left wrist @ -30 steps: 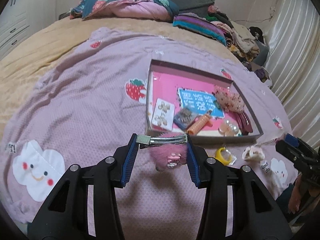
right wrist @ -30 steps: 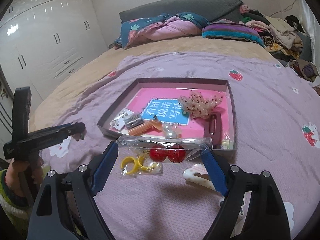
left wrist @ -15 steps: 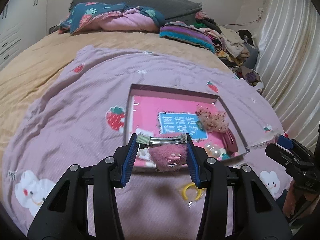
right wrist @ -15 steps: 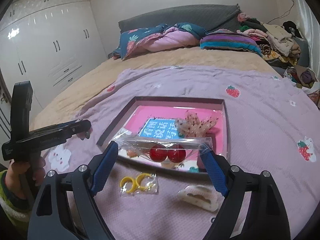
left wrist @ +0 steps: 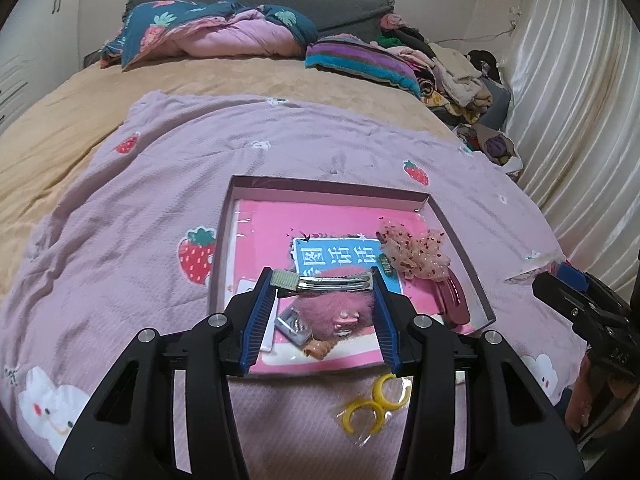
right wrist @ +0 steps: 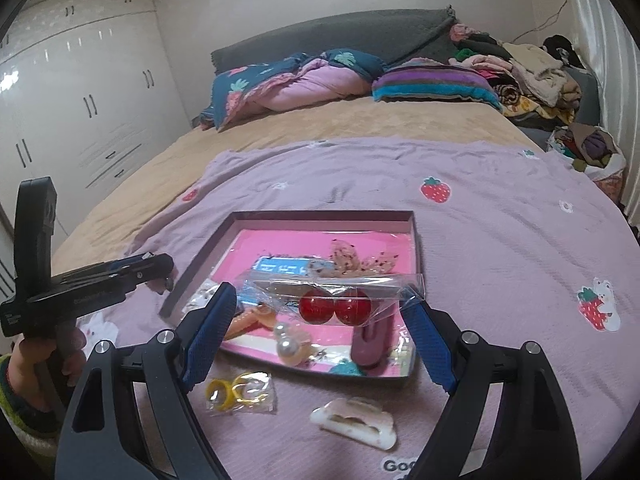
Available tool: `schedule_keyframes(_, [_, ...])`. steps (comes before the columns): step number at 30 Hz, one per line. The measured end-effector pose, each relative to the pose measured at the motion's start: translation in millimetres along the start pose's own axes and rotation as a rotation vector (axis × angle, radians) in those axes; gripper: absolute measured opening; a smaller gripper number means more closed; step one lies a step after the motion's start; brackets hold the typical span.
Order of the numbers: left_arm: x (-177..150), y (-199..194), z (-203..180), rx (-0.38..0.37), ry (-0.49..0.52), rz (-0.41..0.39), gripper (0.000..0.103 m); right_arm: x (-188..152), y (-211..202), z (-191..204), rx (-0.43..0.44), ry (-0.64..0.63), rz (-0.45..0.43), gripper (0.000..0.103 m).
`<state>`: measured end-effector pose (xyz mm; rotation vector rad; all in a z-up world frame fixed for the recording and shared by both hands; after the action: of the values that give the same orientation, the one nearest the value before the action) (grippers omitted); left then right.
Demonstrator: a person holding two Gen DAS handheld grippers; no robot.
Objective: Organize jewelry
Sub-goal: 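Carry the pom-pom clip with the left tool while the right carries the red-bead bag over the tray, then release the pom-pom clip with the left tool while the right releases the red-bead bag in the tray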
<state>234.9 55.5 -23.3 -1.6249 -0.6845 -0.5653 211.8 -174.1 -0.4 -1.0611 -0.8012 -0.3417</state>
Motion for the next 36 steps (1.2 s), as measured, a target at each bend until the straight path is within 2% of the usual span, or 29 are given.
schedule_keyframes(17, [-12,58,4,0.02,-0.006,0.107,0.038,-26,60,-21,-0.049,0.026,0.131,0.084])
schedule_keyframes(26, [-18,65,6,0.028,-0.009,0.122,0.039,-27,59,-23,-0.025,0.041,0.125,0.09])
schedule_keyframes(29, [-17,62,5,0.031,-0.008,0.118,0.053,-25,50,-25,-0.023,0.049,0.109,0.092])
schedule_keyframes(35, [-14,46,1,0.034,-0.005,0.088,0.067,-28,28,-31,-0.023,0.059,0.085,0.092])
schedule_keyframes(36, [-13,43,0,0.035,-0.004,0.083,0.071,-29,26,-31,-0.022,0.06,0.084,0.093])
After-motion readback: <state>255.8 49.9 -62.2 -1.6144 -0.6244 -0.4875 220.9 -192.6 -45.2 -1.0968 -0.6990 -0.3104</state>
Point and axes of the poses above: each gripper's, at about its wrist camera, not at the fingertips, and y roughly the way its jaws point, z to its left, x to its top, the point moved 7 cm from there along y, roughly the way its jaws point, and after that the axes turned 5 degrees about y, right-handed, at the moved point
